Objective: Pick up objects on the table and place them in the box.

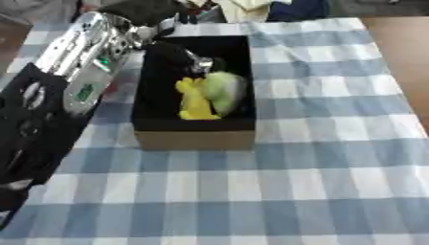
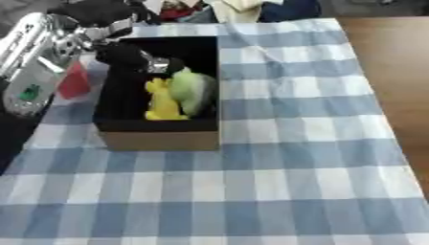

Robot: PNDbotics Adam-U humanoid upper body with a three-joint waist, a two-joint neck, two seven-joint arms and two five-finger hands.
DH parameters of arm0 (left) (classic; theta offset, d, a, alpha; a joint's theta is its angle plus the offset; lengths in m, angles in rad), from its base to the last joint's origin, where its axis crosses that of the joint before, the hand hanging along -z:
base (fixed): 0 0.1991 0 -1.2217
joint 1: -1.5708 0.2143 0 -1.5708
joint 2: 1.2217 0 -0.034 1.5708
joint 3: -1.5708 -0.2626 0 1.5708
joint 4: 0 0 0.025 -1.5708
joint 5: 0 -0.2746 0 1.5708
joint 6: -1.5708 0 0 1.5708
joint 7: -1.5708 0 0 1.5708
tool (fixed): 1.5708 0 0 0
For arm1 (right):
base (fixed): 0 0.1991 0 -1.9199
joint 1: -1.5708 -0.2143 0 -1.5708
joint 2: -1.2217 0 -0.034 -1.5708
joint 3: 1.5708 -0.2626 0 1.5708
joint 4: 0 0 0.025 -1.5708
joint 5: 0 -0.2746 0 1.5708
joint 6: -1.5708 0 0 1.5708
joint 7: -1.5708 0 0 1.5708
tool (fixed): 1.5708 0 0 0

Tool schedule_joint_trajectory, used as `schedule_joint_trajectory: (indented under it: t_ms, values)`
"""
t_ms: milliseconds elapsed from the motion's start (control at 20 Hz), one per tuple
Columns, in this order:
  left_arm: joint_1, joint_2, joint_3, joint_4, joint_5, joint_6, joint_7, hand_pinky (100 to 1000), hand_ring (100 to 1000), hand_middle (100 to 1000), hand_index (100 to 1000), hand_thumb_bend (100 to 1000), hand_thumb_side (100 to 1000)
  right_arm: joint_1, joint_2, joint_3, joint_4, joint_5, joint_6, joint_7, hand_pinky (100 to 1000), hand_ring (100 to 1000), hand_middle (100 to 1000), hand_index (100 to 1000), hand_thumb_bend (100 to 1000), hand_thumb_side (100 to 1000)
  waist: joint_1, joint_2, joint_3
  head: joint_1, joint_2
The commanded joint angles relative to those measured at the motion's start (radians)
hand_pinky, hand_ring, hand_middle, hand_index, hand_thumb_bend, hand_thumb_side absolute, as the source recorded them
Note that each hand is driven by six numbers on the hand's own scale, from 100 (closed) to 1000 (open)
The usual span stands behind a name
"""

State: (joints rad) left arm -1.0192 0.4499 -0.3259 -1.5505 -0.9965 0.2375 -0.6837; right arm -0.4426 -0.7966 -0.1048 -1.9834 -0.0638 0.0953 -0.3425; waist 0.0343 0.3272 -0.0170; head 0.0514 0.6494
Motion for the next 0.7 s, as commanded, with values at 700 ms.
schedule_joint_trajectory:
  t_ms: [700]
  values:
    - [0.062, 0.208, 0.163, -0.041, -0.058, 0.136, 0.042, 857, 902, 836, 912, 579, 872, 0.007, -0.026, -0.026, -0.017, 0.006, 0.001, -0.017, 927, 910, 874, 856, 232, 961, -0.006, -0.012, 0.013, -0.015, -0.019]
